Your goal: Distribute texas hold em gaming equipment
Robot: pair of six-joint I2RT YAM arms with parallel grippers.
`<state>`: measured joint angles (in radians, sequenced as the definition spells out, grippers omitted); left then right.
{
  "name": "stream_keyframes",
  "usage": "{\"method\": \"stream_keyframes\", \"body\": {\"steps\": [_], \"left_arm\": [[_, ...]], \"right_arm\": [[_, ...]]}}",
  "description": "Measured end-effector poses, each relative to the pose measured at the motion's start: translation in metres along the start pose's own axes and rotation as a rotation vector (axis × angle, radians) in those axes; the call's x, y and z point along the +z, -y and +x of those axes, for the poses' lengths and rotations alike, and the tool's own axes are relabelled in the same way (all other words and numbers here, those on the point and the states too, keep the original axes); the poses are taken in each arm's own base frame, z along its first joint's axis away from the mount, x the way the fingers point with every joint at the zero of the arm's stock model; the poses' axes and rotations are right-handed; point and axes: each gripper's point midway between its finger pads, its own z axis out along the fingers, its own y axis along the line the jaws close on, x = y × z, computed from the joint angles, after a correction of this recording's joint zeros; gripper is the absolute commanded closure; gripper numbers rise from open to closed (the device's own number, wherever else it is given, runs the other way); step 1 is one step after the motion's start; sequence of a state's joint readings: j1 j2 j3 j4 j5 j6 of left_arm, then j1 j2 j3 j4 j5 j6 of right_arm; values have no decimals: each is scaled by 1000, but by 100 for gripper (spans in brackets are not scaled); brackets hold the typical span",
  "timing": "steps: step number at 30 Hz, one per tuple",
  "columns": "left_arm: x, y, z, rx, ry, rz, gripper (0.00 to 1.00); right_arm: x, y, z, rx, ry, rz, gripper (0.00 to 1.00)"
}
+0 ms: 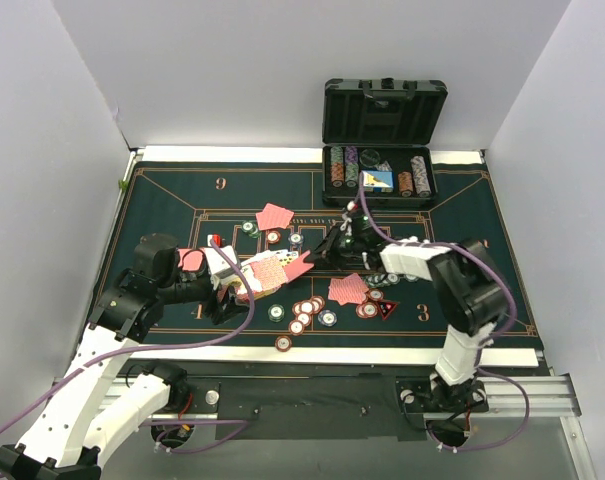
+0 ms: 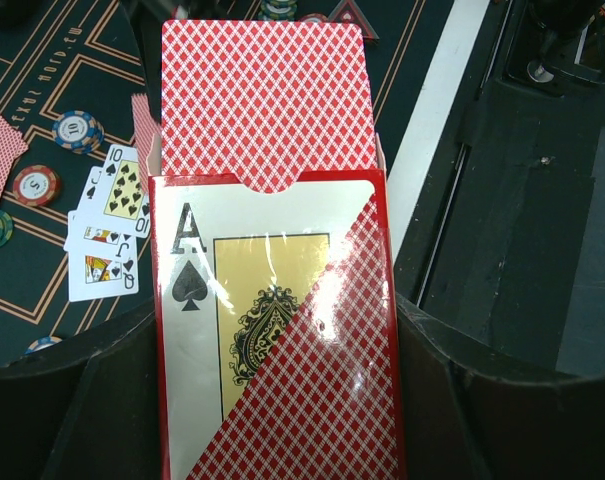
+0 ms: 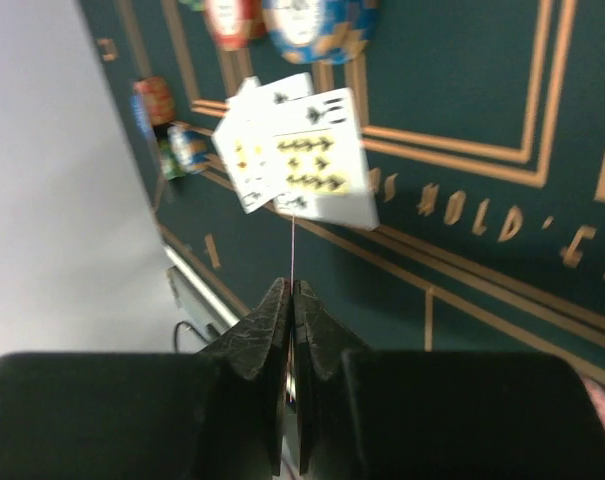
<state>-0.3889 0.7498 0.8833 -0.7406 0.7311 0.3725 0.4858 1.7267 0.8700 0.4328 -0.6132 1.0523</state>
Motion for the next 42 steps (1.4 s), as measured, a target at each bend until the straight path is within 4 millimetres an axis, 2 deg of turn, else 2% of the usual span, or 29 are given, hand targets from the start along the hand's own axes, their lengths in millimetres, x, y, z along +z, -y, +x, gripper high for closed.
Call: {"method": "stream_keyframes", "body": {"steps": [3, 5, 8, 12, 15, 20, 22, 23, 24, 26, 28, 33, 36, 38, 42], "left_arm": [[0, 0, 0, 0, 0, 0, 100], [0, 0, 0, 0, 0, -1, 100], [0, -1, 0, -1, 0, -3, 100], [-1, -1, 0, 0, 2, -5, 100], [-1, -1, -1, 2, 4, -5, 100], [-1, 0, -1, 3, 6, -5, 100], [-1, 0, -1, 2, 6, -5, 100], [-1, 0, -1, 2, 6, -5, 100], [-1, 0, -1, 0, 6, -5, 100], [-2, 0, -1, 0, 6, -5, 100], [-2, 0, -1, 0, 7, -5, 100], [-2, 0, -1, 1, 8, -5, 100], [-2, 0, -1, 1, 8, -4, 100], [-2, 0, -1, 0, 8, -4, 100], [-2, 1, -2, 0, 9, -4, 100]], "right_arm": [[32, 28, 9, 8, -23, 83, 100], [43, 35, 11, -7, -20, 114, 100], [55, 28, 4, -70, 10, 139, 100], [59, 17, -9, -170, 58, 188, 96], [56, 21, -13, -224, 67, 259, 93], [47, 44, -5, -248, 29, 377, 90], [43, 52, -1, -247, 11, 414, 79], [42, 55, 0, -244, 6, 428, 69], [40, 58, 2, -247, -2, 441, 63], [41, 55, 0, -253, -1, 436, 51], [42, 50, 0, -263, 0, 430, 46], [39, 46, -2, -296, 7, 441, 39], [28, 50, -3, -317, 9, 484, 36], [18, 46, -5, -327, 19, 495, 33], [-17, 3, -12, -353, 88, 408, 23]]}}
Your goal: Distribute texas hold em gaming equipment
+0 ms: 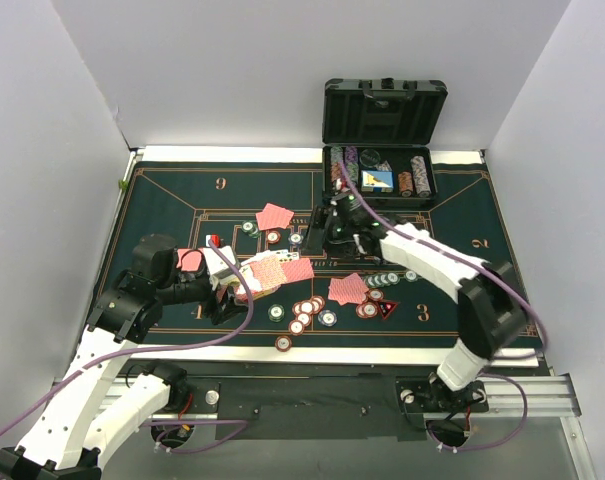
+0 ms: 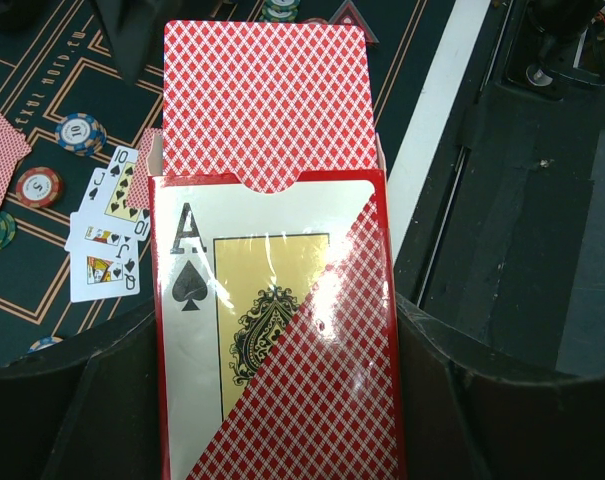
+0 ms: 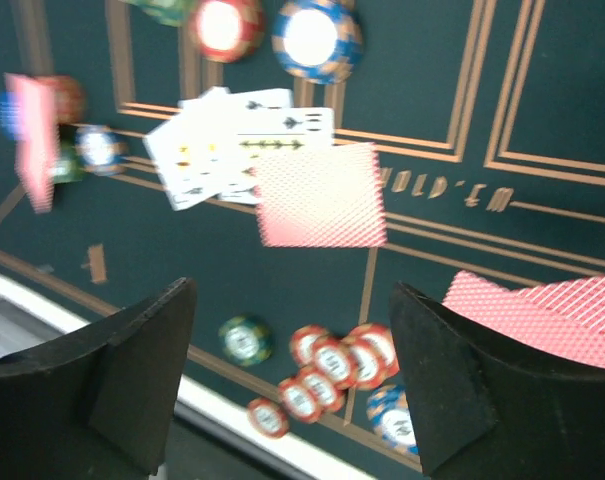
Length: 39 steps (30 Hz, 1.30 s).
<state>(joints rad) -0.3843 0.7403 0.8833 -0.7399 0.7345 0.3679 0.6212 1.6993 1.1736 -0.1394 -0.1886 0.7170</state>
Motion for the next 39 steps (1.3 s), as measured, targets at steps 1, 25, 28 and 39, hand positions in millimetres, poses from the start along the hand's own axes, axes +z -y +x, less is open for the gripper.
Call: {"method": "stream_keyframes", "body": {"steps": [1, 25, 28, 39], "left_arm": [[0, 0, 0, 0, 0, 0, 100], [2, 0, -1, -21, 3, 6, 100], [3, -1, -2, -21, 5, 5, 100], [3, -1, -2, -23, 5, 5, 100]], "right_arm": [[-15, -9, -6, 0, 27, -36, 21], [-156, -137, 27, 2, 3, -629, 1], [-158, -144, 36, -16, -15, -645, 1], [-163, -155, 53, -35, -50, -670, 0]]}}
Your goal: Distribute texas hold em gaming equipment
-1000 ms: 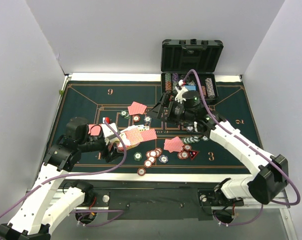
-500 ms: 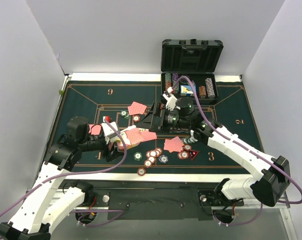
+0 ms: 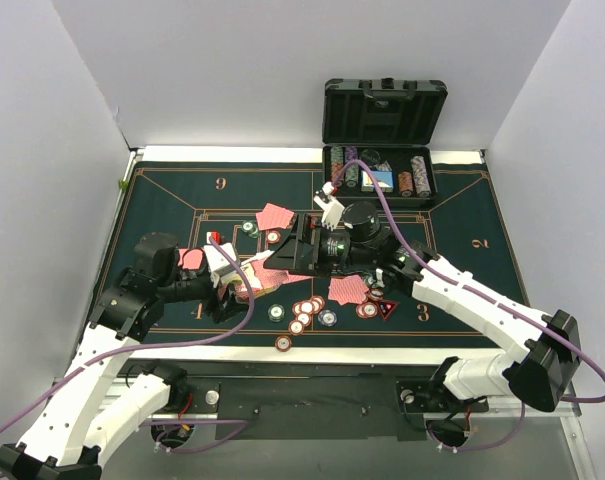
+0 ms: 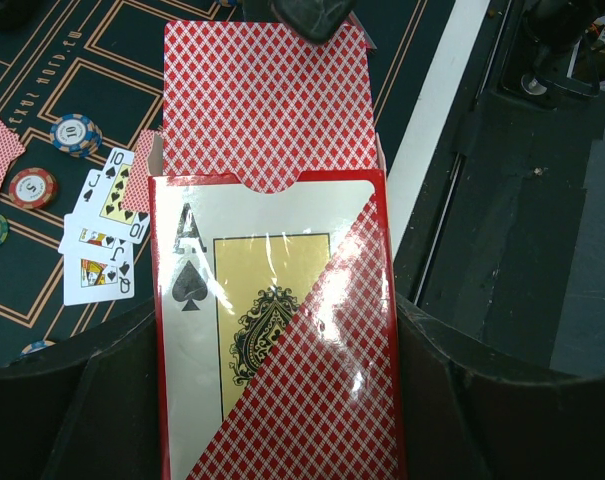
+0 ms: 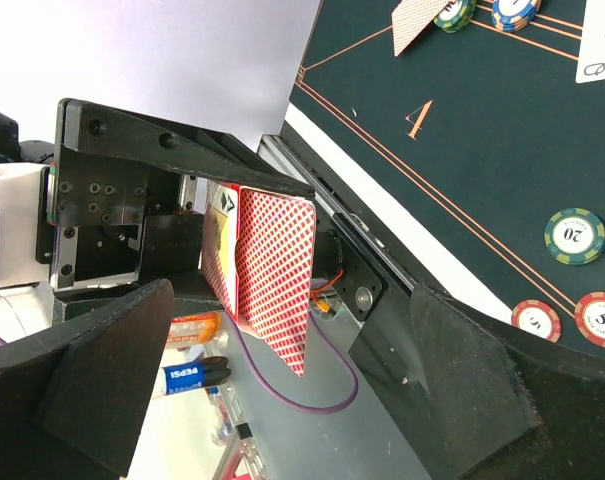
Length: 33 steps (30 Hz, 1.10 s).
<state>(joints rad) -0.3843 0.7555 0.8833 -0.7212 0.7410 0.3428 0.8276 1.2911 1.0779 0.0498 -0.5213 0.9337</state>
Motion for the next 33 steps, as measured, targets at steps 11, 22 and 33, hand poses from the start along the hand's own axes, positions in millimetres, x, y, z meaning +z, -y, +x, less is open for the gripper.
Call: {"method": "stream_keyframes", "body": {"steps": [11, 22, 33], "left_arm": [[0, 0, 0, 1, 0, 0, 100], [0, -1, -4, 9, 10, -4, 100], [1, -3, -7, 4, 18, -7, 100]], "right_arm": [[6, -9, -4, 23, 20, -47, 3], [33, 3, 6, 110, -14, -67, 16], [31, 13, 18, 120, -30, -67, 24]]}}
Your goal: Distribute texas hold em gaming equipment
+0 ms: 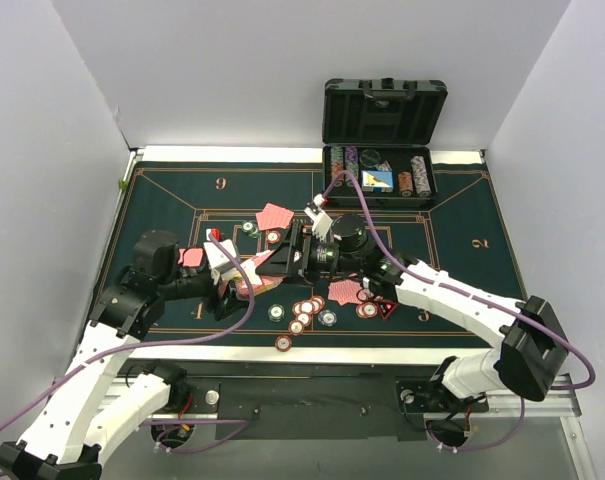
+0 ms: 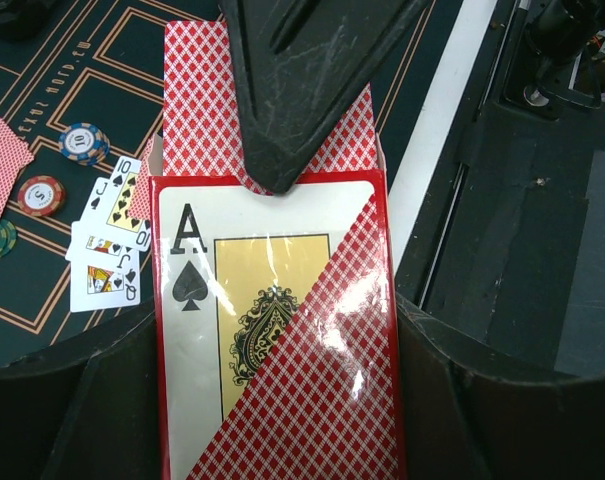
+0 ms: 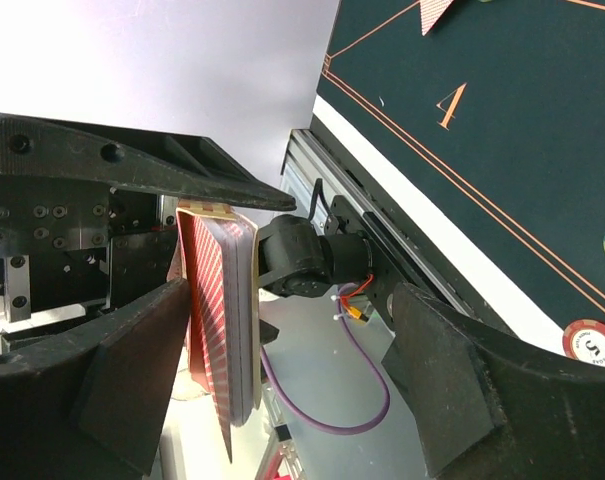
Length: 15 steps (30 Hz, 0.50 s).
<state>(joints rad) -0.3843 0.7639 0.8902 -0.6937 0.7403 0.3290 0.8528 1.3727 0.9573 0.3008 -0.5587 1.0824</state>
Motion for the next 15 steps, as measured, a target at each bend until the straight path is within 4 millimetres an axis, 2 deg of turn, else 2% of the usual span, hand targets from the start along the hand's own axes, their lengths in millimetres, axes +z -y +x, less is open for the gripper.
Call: {"method": "stream_keyframes", "body": {"steps": [15], "left_arm": [[1, -1, -1, -5, 1, 0, 100]], "right_arm": [[-4, -13, -2, 10, 11, -54, 34]]}}
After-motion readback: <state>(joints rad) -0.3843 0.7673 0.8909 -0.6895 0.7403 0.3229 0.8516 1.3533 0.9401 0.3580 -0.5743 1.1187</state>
